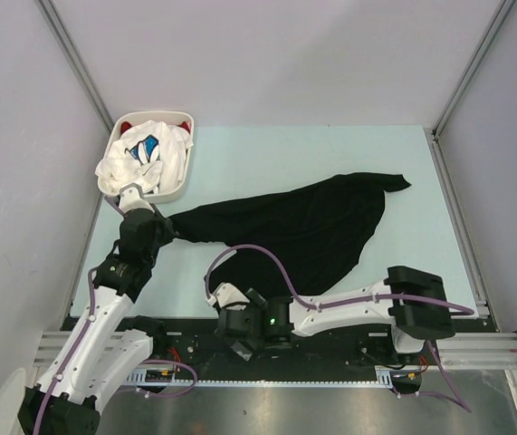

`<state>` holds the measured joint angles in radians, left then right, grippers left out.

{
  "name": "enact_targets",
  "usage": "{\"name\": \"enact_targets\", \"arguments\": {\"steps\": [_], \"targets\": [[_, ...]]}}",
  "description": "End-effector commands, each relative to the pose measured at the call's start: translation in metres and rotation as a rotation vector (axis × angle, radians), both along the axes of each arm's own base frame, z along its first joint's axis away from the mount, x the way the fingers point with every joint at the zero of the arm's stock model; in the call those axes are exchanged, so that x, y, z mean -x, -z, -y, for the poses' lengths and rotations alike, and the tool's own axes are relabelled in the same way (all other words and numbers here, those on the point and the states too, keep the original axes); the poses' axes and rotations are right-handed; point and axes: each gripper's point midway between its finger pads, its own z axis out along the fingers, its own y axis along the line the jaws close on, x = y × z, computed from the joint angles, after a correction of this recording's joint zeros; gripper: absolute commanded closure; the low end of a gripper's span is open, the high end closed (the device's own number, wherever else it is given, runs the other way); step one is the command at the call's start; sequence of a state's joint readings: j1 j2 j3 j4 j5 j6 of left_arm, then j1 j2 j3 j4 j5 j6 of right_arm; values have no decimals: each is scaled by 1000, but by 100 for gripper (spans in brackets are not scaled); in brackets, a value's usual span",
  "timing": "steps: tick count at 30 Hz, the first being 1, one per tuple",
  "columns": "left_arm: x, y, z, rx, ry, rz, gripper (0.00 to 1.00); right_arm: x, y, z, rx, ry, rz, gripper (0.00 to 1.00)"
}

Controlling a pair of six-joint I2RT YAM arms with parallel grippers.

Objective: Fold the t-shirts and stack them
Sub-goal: Flatten the tshirt out

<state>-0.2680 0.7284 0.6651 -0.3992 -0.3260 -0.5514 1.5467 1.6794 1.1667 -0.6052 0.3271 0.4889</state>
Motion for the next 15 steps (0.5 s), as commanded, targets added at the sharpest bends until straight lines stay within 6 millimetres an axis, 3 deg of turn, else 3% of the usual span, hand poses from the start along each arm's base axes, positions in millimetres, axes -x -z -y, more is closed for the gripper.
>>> {"name": "enact_targets", "arguments": {"steps": [1,6,15], "targets": [[-3,-5,-11,16,-53,36,100,5,10,-40,-118,24,-2,12],[-5,1,-15,22,-56,35,100,-2,20,-58,-157,26,11,12],[-7,6,-13,28,-45,31,100,-22,36,-65,-157,39,9,13]]}}
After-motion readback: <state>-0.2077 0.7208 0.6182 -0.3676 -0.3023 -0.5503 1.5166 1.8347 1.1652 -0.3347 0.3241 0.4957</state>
